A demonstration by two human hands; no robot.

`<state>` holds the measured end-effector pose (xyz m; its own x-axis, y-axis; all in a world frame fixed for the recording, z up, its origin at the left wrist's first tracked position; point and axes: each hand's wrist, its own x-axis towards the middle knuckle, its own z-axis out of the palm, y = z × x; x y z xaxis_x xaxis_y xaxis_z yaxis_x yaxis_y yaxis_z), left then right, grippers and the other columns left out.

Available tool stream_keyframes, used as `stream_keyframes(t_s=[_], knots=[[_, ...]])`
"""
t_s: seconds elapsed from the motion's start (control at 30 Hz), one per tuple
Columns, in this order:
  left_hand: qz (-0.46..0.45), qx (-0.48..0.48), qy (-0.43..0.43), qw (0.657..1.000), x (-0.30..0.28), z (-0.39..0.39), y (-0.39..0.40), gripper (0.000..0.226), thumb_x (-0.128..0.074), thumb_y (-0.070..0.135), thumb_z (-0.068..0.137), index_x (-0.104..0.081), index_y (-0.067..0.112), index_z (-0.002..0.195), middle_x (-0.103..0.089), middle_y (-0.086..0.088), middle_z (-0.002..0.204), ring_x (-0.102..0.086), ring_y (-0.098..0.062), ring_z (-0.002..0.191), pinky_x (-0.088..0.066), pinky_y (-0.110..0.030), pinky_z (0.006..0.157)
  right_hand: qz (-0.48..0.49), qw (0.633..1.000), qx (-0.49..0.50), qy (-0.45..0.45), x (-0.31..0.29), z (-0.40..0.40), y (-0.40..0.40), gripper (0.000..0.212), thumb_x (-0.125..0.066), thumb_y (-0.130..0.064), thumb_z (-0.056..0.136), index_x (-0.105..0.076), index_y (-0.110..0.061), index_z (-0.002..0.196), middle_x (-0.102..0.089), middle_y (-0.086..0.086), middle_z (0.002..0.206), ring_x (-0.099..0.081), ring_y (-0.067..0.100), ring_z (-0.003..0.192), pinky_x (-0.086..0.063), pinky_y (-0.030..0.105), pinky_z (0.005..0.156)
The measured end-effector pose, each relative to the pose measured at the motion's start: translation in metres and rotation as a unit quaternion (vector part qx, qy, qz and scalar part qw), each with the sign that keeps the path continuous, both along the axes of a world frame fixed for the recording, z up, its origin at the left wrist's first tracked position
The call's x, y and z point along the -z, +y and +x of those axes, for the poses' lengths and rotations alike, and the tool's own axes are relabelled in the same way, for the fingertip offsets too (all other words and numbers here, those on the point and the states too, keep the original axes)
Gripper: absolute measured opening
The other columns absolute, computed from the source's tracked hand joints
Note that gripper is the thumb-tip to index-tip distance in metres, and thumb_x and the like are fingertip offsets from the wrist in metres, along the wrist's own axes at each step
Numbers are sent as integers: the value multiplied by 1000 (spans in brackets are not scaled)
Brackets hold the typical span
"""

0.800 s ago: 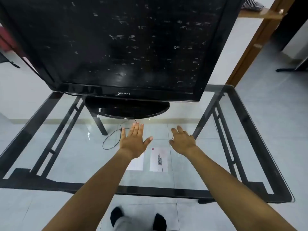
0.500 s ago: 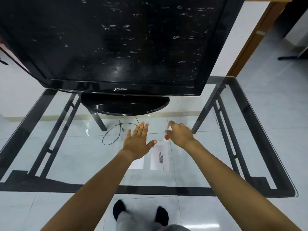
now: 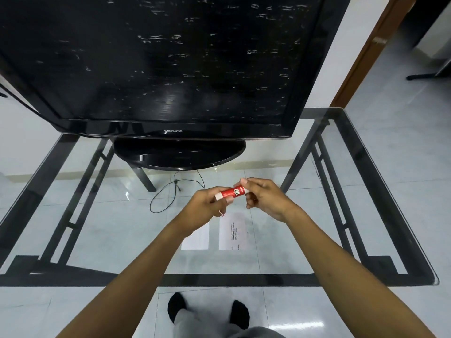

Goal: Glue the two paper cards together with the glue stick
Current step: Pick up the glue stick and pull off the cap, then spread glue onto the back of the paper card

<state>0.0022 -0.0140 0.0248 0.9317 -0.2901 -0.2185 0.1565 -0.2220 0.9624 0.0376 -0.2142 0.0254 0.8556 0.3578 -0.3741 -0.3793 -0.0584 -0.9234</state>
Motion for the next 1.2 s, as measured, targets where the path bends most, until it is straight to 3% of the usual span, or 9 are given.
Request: stream_keyframes(t_s=[0.1, 0.2, 0.33, 0.47, 0.6, 0.73, 0.83, 1.0, 1.2], knots=[[-179, -145, 70, 971, 3, -4, -3, 21, -64, 35, 85, -72, 19, 98, -54, 3, 54, -47, -10, 51, -49, -21, 56, 71, 996, 52, -25, 9, -11, -3, 23, -57, -25, 93, -71, -14, 107, -52, 3, 71, -52, 14, 64, -52, 27, 67], [-339, -326, 168, 866, 9, -5, 2, 22, -65, 39, 85, -66, 17, 90, -46, 4, 50, -38, -9, 45, -44, -22, 50, 141, 980, 132, -42, 20, -22, -11, 20, -59, -16, 91, -69, -14, 109, -59, 4, 84, -60, 18, 74, -53, 27, 67], [-246, -352, 170, 887, 22, -8, 7, 21, -71, 39, 80, -58, 23, 81, -41, 6, 51, -34, -9, 43, -38, -21, 45, 201, 949, 230, 78, 34, -30, -24, 22, -47, -3, 89, -65, -10, 78, -63, 7, 85, -63, 28, 76, -53, 33, 59], [-92, -297, 119, 943, 31, -14, -9, 13, -73, 24, 75, -60, 23, 75, -64, 9, 59, -49, -7, 47, -44, -22, 44, -178, 982, 63, -18, 56, -33, -21, 16, -55, -6, 81, -65, -18, 85, -58, 3, 80, -56, 20, 66, -46, 28, 57], [79, -189, 42, 978, 49, -22, -28, 6, -62, 25, 83, -61, 28, 78, -74, 12, 80, -68, -5, 71, -45, -24, 46, -402, 891, -149, -147, 81, -41, -19, 53, -65, -33, 78, -45, -40, 126, -46, -5, 95, -58, 15, 84, -46, 26, 70], [184, -153, 8, 971, 66, -23, -39, 13, -63, 37, 82, -59, 28, 74, -72, 6, 71, -66, -9, 63, -43, -26, 51, -450, 856, -160, -195, 98, -44, -20, 67, -67, -49, 74, -36, -43, 133, -41, -9, 96, -56, 13, 78, -42, 21, 59], [203, -159, 4, 966, 74, -17, -44, 24, -61, 48, 83, -57, 26, 73, -71, 6, 67, -65, -9, 60, -46, -25, 51, -453, 855, -156, -197, 102, -42, -19, 70, -70, -49, 72, -35, -42, 132, -47, -6, 100, -56, 12, 76, -50, 23, 64], [238, -181, -19, 954, 75, 1, -53, 34, -59, 47, 86, -47, 18, 71, -63, 16, 47, -61, -6, 49, -42, -23, 44, -449, 860, -162, -183, 101, -34, -17, 71, -74, -47, 69, -35, -44, 129, -45, -8, 95, -54, 12, 76, -47, 25, 62], [296, -137, -61, 943, 74, 0, -62, 31, -54, 41, 89, -45, 16, 73, -62, 8, 56, -61, -17, 51, -38, -23, 43, -471, 846, -163, -191, 103, -36, -15, 72, -73, -47, 72, -37, -39, 134, -53, 0, 107, -56, 15, 79, -48, 25, 64]])
